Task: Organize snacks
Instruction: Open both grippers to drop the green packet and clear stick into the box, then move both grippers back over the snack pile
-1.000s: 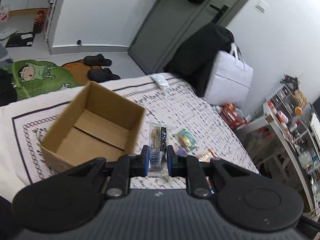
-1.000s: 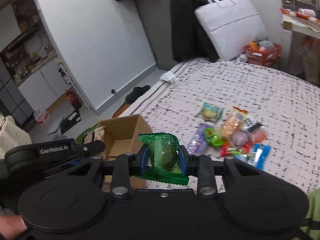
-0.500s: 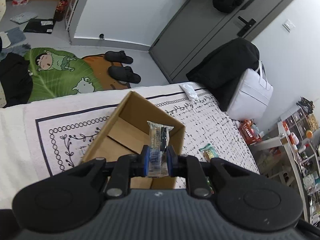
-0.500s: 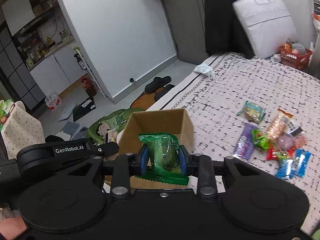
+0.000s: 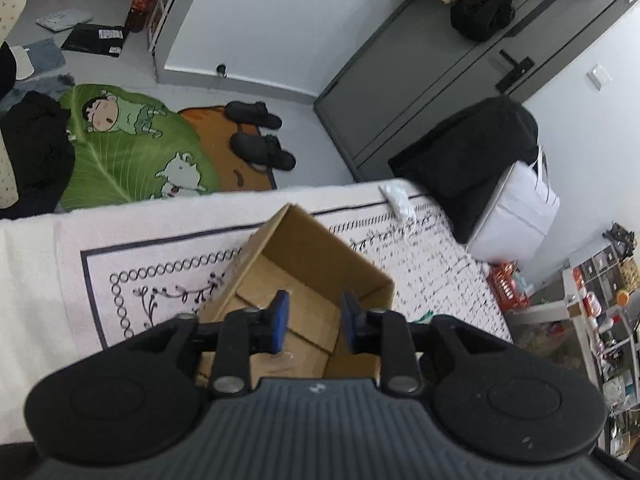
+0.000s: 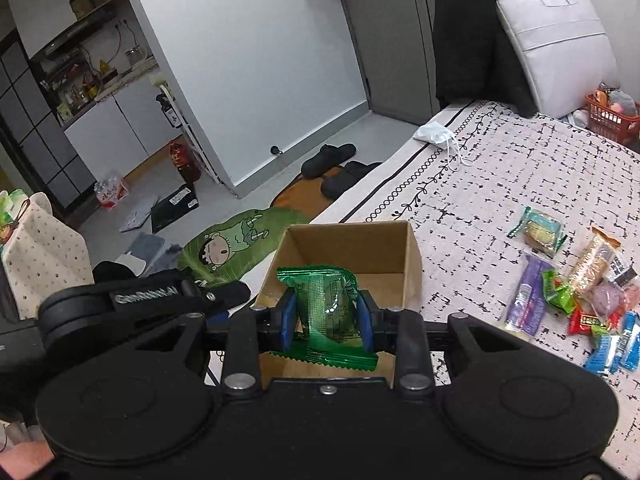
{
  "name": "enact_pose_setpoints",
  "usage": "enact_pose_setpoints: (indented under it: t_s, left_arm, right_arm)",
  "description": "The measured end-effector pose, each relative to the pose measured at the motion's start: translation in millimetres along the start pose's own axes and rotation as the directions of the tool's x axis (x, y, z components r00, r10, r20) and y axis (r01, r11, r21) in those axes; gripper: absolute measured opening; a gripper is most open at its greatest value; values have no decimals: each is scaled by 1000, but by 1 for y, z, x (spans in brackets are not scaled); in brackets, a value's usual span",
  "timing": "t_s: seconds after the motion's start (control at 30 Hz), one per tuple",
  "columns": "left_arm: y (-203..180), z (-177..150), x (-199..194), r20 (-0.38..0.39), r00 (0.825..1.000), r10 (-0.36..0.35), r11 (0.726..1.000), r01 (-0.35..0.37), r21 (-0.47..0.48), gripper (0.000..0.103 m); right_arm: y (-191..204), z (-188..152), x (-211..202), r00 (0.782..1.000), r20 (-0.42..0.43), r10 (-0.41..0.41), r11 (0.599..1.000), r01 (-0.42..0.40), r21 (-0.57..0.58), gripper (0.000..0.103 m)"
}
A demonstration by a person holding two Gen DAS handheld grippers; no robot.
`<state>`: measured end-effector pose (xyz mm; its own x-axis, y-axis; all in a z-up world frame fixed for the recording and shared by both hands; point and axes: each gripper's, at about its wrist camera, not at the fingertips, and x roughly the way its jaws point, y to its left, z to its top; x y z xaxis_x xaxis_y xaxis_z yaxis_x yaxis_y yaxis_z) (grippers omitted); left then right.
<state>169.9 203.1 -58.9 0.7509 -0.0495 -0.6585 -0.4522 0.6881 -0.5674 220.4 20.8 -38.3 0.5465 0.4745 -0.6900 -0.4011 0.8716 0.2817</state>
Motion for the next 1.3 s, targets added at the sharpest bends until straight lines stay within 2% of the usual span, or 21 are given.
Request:
enact_pose_setpoints:
  t_s: [0.03,0.07,0.13,0.17,0.27,0.47,0.57,0.67,0.73,0.77,0.93,1.07,1.3]
  left_arm:
    - [1,1,-1,3,1000,-1,1000,1,-11,43]
    - [3,2,-2,7,1000,3,1000,-2,-22,48]
    - [5,3,-6,15,1000,18,999,-17,-40,52]
    - [6,3,-7,14,1000,26,999,-25,-46,59]
    - [7,6,-9,1,996,84,995,-84,-60,76]
    - [2,2,-14,-2,994,108,993,-108,-37,81]
    - [-1,-3,-16,-5,994,107,993,-107,-53,89]
    - [-7,-8,-18,4,994,109,993,-109,-50,96]
    - [-11,-12,-21,13,994,106,993,-105,-52,101]
    - [-13,-13,-21,18,994,105,993,-104,-51,103]
    - [-29,-21,-25,33,995,96,995,-96,-9,103]
    - [-45,-31,-29,68,993,100,994,-103,37,103]
    - [-73,-49,-28,67,993,92,990,-98,97,103]
  right_arm:
    - [0,1,2,1000,-3,0,1000,0,4,31]
    - [0,1,4,1000,-6,1,1000,-1,7,31]
    - [1,3,5,1000,-13,7,1000,-7,5,32]
    - [2,4,6,1000,-16,13,1000,-13,-1,33]
    - [2,5,5,1000,-19,25,1000,-25,-1,39]
    - [-13,6,-3,1000,2,-2,999,1,36,55]
    - [-25,4,-10,1000,11,-22,999,22,47,61]
    - [-39,2,-18,999,21,-44,997,43,57,72]
    - [-48,1,-25,998,34,-55,997,53,59,84]
    - [-52,0,-29,997,44,-62,996,60,59,85]
    - [-73,-3,-42,994,72,-88,994,83,68,99]
    - [-91,-8,-52,990,95,-108,992,101,76,102]
    - [-124,-17,-68,987,117,-109,992,100,79,103]
